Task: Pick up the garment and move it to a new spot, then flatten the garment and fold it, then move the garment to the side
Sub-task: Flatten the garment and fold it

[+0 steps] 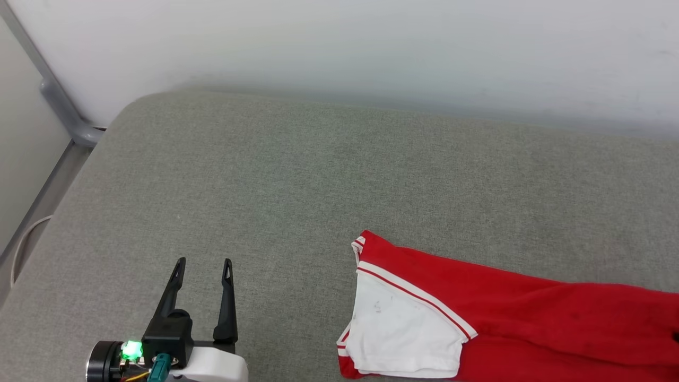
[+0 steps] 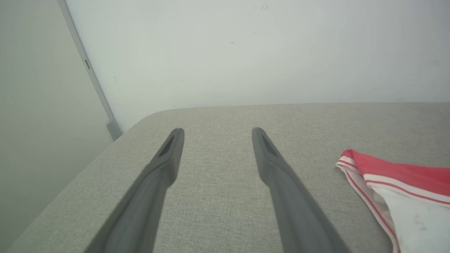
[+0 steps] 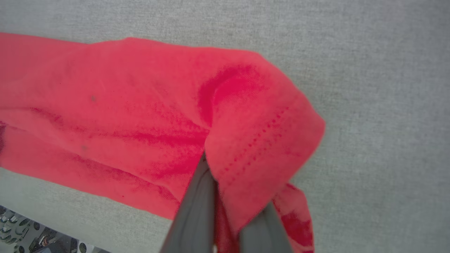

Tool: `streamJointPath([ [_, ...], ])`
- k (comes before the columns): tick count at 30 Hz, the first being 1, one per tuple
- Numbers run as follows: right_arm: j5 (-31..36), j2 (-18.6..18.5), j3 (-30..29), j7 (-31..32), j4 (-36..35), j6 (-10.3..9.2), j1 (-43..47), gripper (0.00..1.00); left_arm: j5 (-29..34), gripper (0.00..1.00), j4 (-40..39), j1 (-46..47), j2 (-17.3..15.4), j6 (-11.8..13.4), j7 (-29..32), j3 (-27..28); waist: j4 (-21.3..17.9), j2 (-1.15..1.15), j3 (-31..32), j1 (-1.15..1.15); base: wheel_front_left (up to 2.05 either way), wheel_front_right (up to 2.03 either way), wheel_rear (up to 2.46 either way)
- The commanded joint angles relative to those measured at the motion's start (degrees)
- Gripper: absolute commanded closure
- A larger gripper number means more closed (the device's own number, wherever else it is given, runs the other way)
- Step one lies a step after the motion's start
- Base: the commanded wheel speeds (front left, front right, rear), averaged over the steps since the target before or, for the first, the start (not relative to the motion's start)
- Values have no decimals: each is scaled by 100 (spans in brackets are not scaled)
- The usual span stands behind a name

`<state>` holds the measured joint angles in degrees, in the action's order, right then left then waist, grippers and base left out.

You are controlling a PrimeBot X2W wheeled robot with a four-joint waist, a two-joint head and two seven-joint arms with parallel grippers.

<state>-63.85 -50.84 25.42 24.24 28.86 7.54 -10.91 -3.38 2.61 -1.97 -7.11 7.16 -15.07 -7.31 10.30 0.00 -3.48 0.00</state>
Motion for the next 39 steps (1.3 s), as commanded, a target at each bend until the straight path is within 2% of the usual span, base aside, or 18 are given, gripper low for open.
streamJointPath([
  [1, -116, -66, -41, 40, -140, -10, -23, 100, 38, 0, 23, -46, -5, -23, -12, 22, -15, 0, 33, 0, 0, 0, 0],
  [10, -677, -158, -86, 488, -1709, -8, 179, 100, 122, 0, 122, -102, 70, -102, -13, 36, -107, 0, 114, 0, 0, 0, 0],
  [18, -499, 292, 162, 954, -2588, -8, -117, 100, 159, 0, 181, 23, 144, -164, -12, -18, -56, 0, 63, 0, 0, 0, 0],
  [25, -9, 1014, 582, 1307, -2602, -7, -858, 100, 167, 0, 202, 159, 202, -225, -12, -49, 96, 0, -146, 0, 0, 0, 0],
  [31, 320, 1473, 1063, 1477, -2416, -7, -1412, 100, 176, 0, 199, 231, 233, -240, -13, -28, 186, 0, -239, 0, 0, 0, 0],
  [34, 476, 1787, 1362, 1484, -2185, -7, -1736, 100, 178, 0, 223, 269, 254, -244, -12, -15, 212, 0, -294, 0, 0, 0, 0],
  [35, 569, 2121, 1613, 1436, -1885, -7, -2057, 100, 174, 0, 237, 309, 277, -244, -12, -9, 233, 0, -363, 0, 0, 0, 0],
  [39, 687, 2434, 1905, 1317, -1388, -8, -2391, 100, 181, 0, 263, 386, 311, -255, -12, -55, 287, 0, -441, 0, 0, 0, 0],
])
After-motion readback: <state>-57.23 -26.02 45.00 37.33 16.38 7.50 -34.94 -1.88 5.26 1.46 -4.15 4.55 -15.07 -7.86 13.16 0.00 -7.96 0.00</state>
